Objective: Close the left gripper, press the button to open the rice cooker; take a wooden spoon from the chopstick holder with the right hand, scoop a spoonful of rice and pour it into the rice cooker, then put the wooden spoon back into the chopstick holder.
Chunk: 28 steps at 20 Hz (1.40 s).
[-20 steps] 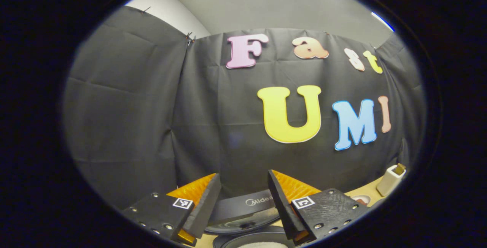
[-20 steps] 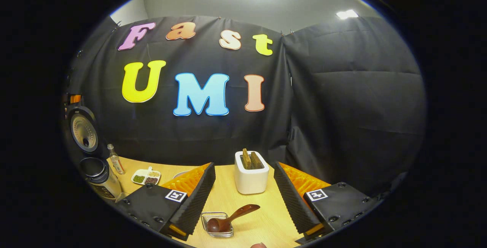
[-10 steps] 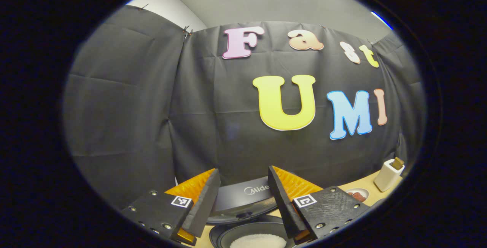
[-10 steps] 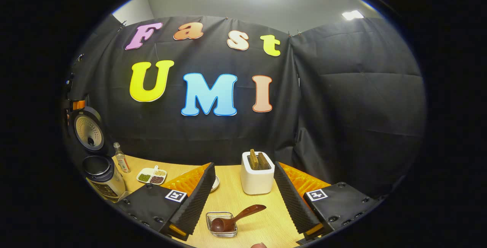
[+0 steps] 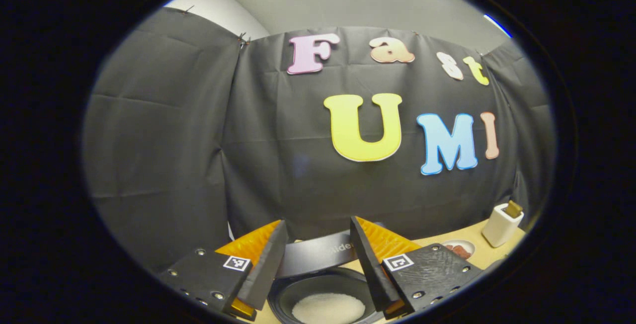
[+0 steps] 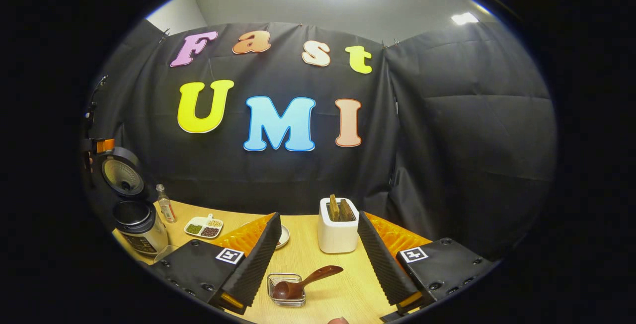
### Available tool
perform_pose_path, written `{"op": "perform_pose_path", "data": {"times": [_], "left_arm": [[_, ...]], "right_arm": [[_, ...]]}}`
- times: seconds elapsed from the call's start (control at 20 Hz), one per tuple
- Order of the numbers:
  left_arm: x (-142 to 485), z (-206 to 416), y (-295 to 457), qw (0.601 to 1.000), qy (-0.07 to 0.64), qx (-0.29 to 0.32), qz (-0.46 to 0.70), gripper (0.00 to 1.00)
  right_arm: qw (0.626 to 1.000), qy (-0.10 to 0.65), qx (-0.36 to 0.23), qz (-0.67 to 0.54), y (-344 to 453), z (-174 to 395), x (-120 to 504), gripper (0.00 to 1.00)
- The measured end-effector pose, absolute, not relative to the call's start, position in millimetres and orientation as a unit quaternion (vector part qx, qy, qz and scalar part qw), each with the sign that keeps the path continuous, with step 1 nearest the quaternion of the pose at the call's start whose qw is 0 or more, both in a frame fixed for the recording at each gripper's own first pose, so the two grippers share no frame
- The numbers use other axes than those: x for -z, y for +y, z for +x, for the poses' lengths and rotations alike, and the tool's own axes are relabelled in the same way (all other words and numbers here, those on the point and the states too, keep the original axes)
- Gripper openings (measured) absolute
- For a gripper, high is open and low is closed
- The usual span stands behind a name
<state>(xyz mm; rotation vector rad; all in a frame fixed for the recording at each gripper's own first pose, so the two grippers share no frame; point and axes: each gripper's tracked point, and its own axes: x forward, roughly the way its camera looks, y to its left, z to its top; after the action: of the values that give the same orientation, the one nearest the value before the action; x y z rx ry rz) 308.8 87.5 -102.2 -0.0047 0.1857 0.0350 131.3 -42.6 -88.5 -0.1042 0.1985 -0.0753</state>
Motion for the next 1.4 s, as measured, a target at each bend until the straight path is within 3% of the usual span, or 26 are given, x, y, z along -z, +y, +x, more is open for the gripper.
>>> {"op": "perform_pose_path", "data": {"times": [1.4], "left_arm": [[219,191,31,0.98,0.199,0.009,-0.021,0.81]], "right_arm": [[0.992,0.099,-0.014,-0.075,-36,102,87,0.98]]}}
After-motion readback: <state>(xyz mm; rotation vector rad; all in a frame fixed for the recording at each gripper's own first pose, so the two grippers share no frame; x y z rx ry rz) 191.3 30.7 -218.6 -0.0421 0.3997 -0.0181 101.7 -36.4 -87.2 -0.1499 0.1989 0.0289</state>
